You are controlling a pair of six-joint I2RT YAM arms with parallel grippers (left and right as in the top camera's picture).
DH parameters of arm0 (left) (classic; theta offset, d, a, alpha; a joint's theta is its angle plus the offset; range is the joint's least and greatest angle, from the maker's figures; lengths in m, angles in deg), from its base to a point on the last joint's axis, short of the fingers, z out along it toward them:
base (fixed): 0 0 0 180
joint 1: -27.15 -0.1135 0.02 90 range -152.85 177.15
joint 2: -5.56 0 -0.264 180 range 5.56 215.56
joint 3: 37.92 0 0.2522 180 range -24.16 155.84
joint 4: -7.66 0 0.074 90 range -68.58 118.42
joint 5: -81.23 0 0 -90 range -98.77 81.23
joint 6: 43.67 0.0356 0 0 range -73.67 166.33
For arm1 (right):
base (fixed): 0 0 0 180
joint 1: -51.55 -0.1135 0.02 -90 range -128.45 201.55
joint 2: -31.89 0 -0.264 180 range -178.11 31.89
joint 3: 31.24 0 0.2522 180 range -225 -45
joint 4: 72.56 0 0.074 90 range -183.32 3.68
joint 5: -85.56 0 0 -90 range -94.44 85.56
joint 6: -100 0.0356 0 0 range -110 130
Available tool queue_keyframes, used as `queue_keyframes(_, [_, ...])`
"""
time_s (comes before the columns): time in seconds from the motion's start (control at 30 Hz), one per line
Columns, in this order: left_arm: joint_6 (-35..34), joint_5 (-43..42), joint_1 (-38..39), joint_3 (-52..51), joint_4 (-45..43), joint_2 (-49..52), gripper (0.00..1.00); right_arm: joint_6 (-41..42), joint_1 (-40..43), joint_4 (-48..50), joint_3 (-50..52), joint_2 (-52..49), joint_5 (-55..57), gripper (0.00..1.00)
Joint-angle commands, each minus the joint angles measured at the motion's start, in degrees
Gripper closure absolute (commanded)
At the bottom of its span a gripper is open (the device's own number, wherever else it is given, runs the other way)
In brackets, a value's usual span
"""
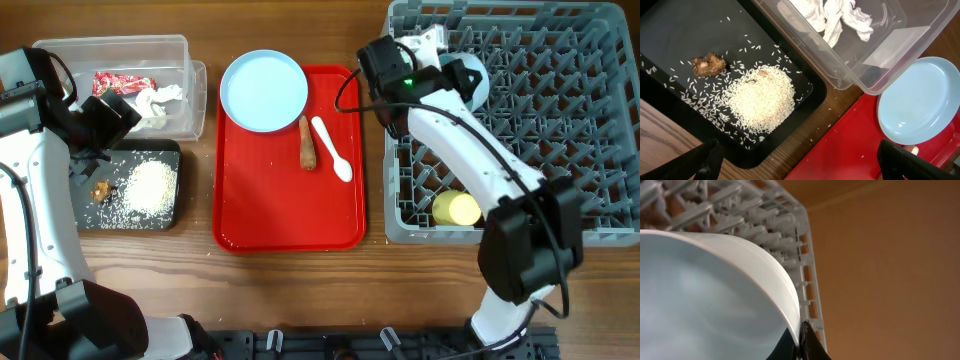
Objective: Sort waste into correct bins and load items into the dishwasher rack
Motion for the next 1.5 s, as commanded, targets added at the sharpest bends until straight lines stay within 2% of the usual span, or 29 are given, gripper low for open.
queue_keyframes(0.0, [0.1, 0.2, -0.2, 0.8, 0.0, -0.2, 0.00, 0.7, -1.4, -0.7, 0.7, -1.5, 0.2, 0.96])
queue_keyframes(0.07, [0.1, 0.2, -0.2, 0.8, 0.0, -0.2, 0.00, 0.8, -2.8, -1.1, 0.8, -1.7, -6.0, 0.96])
queue_keyframes(0.3, [0.1, 0.2, -0.2, 0.8, 0.0, -0.2, 0.00, 1.7, -4.0, -3.8, 1.2, -1.8, -7.1, 0.95])
queue_keyframes(0.33, [0.1, 0.2, -0.2, 0.8, 0.0, -0.2, 0.00, -0.3, -4.5, -4.4, 1.2, -1.8, -9.7, 0.82])
queue_keyframes(0.37, [0.1, 0.2, -0.2, 0.8, 0.0, -0.2, 0.00, -2.5, -5.0, -4.3, 1.2, -1.8, -12.8, 0.59])
queue_keyframes(0.4, [0.1, 0.2, -0.2, 0.8, 0.0, -0.2, 0.00, -4.9, -5.8, -4.2, 1.2, -1.8, -16.3, 0.51])
queue_keyframes(0.47, [0.1, 0.2, -0.2, 0.8, 0.0, -0.2, 0.00, -5.4, -7.8, -3.8, 1.2, -1.8, -20.6, 0.41])
queue_keyframes(0.53, [0.1, 0.2, -0.2, 0.8, 0.0, -0.2, 0.00, -5.4, -10.0, -2.1, 1.2, -1.8, -23.7, 0.26])
queue_keyframes(0.63, [0.1, 0.2, -0.2, 0.8, 0.0, -0.2, 0.00, -5.4, -12.1, -0.4, 1.2, -1.8, -25.2, 0.14])
queue_keyframes(0.67, [0.1, 0.2, -0.2, 0.8, 0.0, -0.2, 0.00, -5.2, -12.3, 0.9, 1.1, -1.7, -25.2, 0.00])
queue_keyframes(0.77, [0.1, 0.2, -0.2, 0.8, 0.0, -0.2, 0.00, -5.5, -12.3, 2.7, -1.7, -1.5, -28.9, 0.00])
queue_keyframes(0.87, [0.1, 0.2, -0.2, 0.8, 0.0, -0.2, 0.00, -5.4, -12.3, 4.1, -10.9, -1.5, -46.7, 0.00])
queue_keyframes(0.9, [0.1, 0.2, -0.2, 0.8, 0.0, -0.2, 0.00, -4.7, -12.3, 5.7, -13.4, -1.5, -56.5, 0.00])
queue_keyframes(0.97, [0.1, 0.2, -0.2, 0.8, 0.0, -0.2, 0.00, 0.8, -12.3, 11.1, -14.7, -1.5, -72.9, 0.00])
queue_keyframes(1.0, [0.1, 0.2, -0.2, 0.8, 0.0, -0.2, 0.00, 3.6, -12.2, 13.2, -14.6, -1.7, -75.3, 0.00])
queue_keyframes(1.07, [0.1, 0.2, -0.2, 0.8, 0.0, -0.2, 0.00, 13.1, -12.2, 19.8, -13.4, -2.0, -74.7, 0.04])
queue_keyframes(1.1, [0.1, 0.2, -0.2, 0.8, 0.0, -0.2, 0.00, 17.7, -12.2, 23.1, -12.3, -2.7, -71.0, 0.14])
queue_keyframes(1.17, [0.1, 0.2, -0.2, 0.8, 0.0, -0.2, 0.00, 25.0, -12.1, 25.9, -11.9, -5.5, -63.1, 0.16])
queue_keyframes(1.23, [0.1, 0.2, -0.2, 0.8, 0.0, -0.2, 0.00, 26.0, -11.7, 28.3, -11.9, -10.3, -62.6, 0.18])
queue_keyframes(1.33, [0.1, 0.2, -0.2, 0.8, 0.0, -0.2, 0.00, 26.0, -10.9, 28.3, -11.9, -15.8, -62.6, 0.27])
queue_keyframes(1.43, [0.1, 0.2, -0.2, 0.8, 0.0, -0.2, 0.00, 28.9, -9.1, 28.6, -11.9, -19.1, -62.6, 0.43])
queue_keyframes(1.47, [0.1, 0.2, -0.2, 0.8, 0.0, -0.2, 0.00, 30.2, -8.0, 29.0, -11.9, -20.1, -63.9, 0.51])
